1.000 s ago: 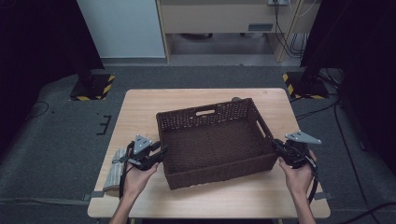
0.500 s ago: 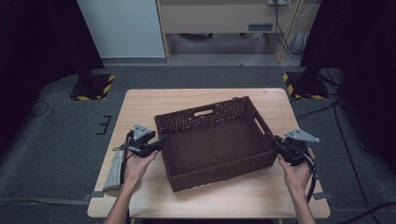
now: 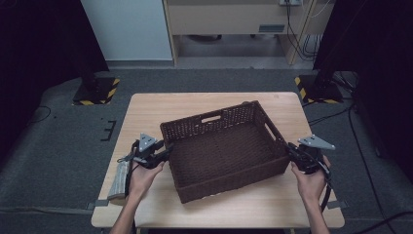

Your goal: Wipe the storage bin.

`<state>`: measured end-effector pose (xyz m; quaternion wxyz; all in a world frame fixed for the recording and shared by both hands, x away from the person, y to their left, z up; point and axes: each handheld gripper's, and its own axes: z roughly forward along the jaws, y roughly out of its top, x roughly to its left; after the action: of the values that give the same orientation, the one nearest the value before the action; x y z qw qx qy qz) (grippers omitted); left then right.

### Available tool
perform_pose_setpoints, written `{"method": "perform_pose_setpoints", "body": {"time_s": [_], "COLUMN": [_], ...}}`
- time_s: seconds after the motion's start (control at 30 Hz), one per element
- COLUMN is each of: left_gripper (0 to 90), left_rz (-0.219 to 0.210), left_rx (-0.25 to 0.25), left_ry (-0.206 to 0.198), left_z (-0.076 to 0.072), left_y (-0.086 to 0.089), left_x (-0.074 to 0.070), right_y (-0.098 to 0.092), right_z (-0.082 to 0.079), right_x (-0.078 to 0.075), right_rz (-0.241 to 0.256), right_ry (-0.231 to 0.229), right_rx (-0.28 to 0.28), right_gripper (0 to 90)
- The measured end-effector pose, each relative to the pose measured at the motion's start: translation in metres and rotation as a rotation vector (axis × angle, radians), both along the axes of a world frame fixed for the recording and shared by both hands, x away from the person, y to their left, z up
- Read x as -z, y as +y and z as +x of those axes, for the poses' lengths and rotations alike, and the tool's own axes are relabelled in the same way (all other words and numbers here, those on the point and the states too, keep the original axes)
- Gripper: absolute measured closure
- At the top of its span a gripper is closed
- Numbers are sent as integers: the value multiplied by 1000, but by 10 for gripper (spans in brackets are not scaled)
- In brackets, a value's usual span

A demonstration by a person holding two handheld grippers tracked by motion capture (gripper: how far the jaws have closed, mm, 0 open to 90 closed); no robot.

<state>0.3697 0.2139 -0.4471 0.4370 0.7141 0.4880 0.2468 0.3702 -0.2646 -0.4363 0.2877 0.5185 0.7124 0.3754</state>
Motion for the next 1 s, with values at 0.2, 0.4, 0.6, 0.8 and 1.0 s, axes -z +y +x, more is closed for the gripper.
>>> {"method": "perform_pose_setpoints", "body": {"time_s": [0.2, 0.4, 0.6, 0.8, 1.0], "left_gripper": [547, 523, 538, 536, 527], "left_rz": [-1, 18, 34, 24, 17], "left_rx": [-21, 4, 7, -1, 1], "left_ry": [-12, -5, -7, -12, -12], "left_z": [-16, -19, -20, -28, -38], "left_y": [-3, -1, -2, -5, -10], "left_x": [0, -3, -4, -3, -3], "right_y": [2, 4, 3, 6, 15], "right_z": [8, 15, 5, -7, -15], "right_x": [3, 2, -4, -14, -13], "right_rz": [-21, -27, 9, 45, 32], "right_ry": [-19, -22, -53, -70, -42], "right_rx": [11, 6, -5, -7, -37], "right_gripper": [815, 768, 656, 601, 567]}}
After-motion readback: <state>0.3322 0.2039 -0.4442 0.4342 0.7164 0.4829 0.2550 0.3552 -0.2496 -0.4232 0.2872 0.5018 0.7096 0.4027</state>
